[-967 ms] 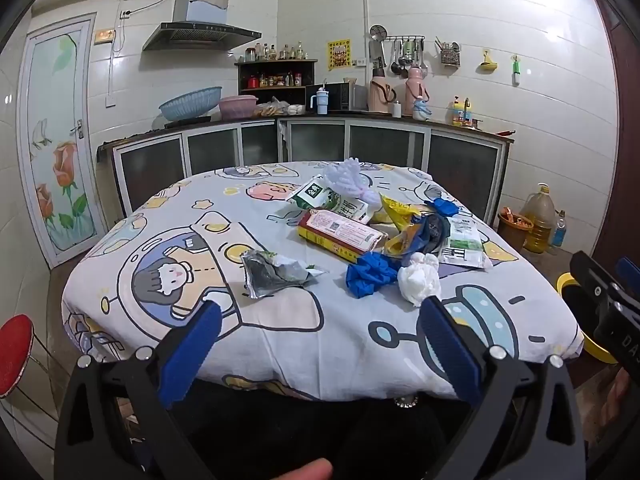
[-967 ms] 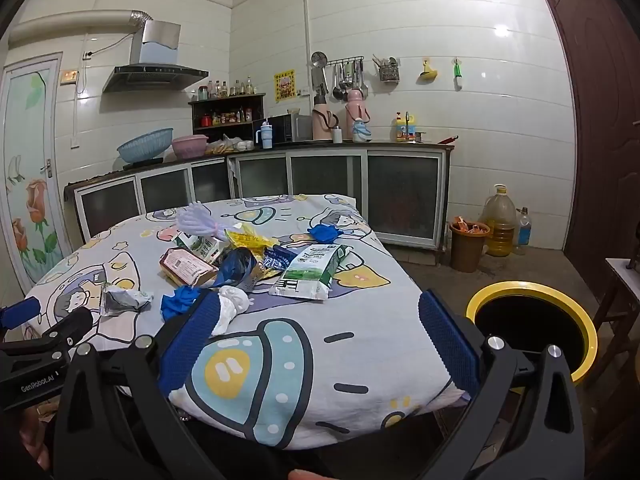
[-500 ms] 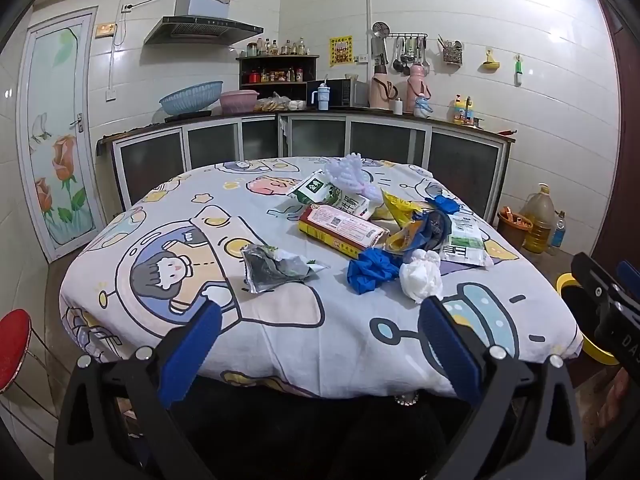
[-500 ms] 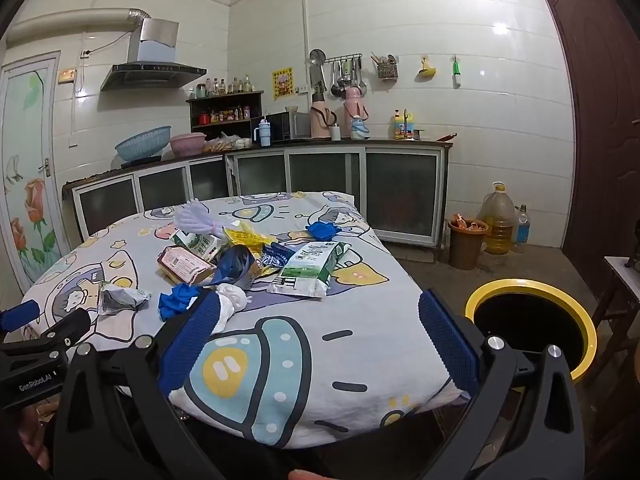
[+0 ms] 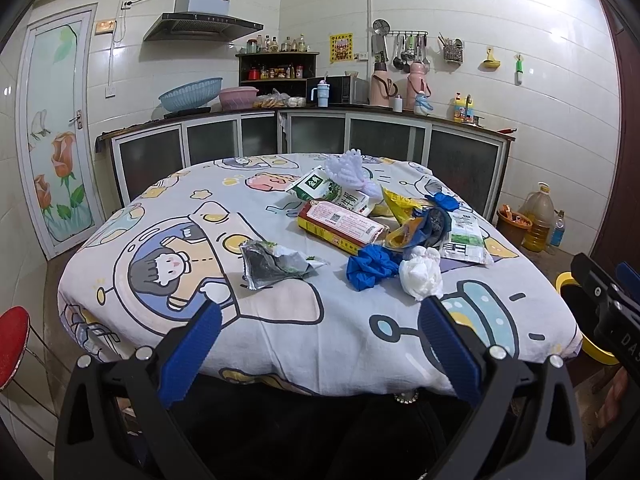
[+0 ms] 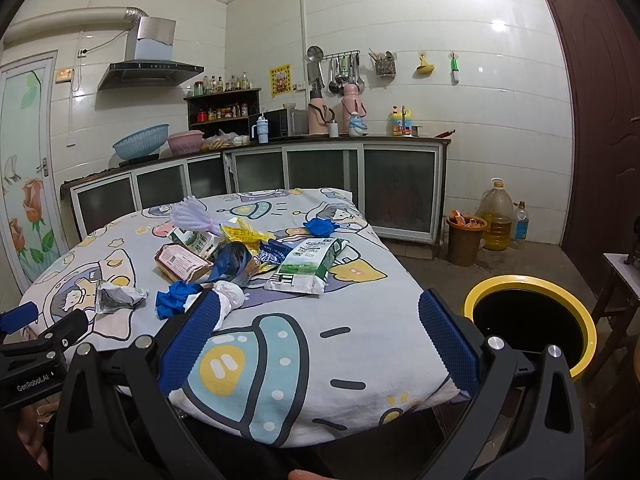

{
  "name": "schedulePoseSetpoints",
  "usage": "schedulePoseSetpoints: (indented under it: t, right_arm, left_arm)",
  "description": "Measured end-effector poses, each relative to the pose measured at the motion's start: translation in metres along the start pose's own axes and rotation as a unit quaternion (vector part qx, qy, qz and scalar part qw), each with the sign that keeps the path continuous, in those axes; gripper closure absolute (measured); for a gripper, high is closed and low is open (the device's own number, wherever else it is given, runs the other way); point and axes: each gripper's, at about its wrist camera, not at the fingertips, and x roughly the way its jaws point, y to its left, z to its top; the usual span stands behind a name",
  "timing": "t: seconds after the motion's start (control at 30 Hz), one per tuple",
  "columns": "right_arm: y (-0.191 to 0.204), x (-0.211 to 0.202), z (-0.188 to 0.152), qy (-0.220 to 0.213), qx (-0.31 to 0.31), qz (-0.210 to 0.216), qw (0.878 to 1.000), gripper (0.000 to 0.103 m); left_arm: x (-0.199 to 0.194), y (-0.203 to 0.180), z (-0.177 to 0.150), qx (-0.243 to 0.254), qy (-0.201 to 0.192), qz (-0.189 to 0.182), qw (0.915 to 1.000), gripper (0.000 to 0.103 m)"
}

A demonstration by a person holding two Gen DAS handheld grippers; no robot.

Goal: Collect trash

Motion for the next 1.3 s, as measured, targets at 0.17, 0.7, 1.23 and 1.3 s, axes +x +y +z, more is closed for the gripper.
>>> schedulePoseSetpoints:
  t: [0.17, 0.7, 1.23, 1.3]
  right_arm:
    - [-0.0002, 0.0010, -0.0002, 0.002, 0.001, -0.001, 1.000, 0.007]
    - [-0.0006, 0.0018, -0.0007, 0.003, 0.002, 0.000, 1.000, 0.007]
    - [-0.0012, 0.0022, -0.0003, 0.004, 0.003, -0.001, 1.000, 0.007]
    - [-0.0013, 0.0023, -0.0003, 0.005, 0.003, -0.001, 1.000, 0.007]
  left_arm:
    - [0.0007, -0.0009, -0.0002, 0.001, 0.001, 0.000, 1.0000, 0.007]
    - [0.0004, -0.0013, -0.0009, 0.000, 0.002, -0.001, 1.0000, 0.007]
    - [0.0012, -0.0009, -0.0018, -0.001, 0.003, -0.002, 1.0000, 0.007]
    - [0.0015, -0.0010, -0.0020, -0.001, 0.004, -0.001, 1.0000, 0.007]
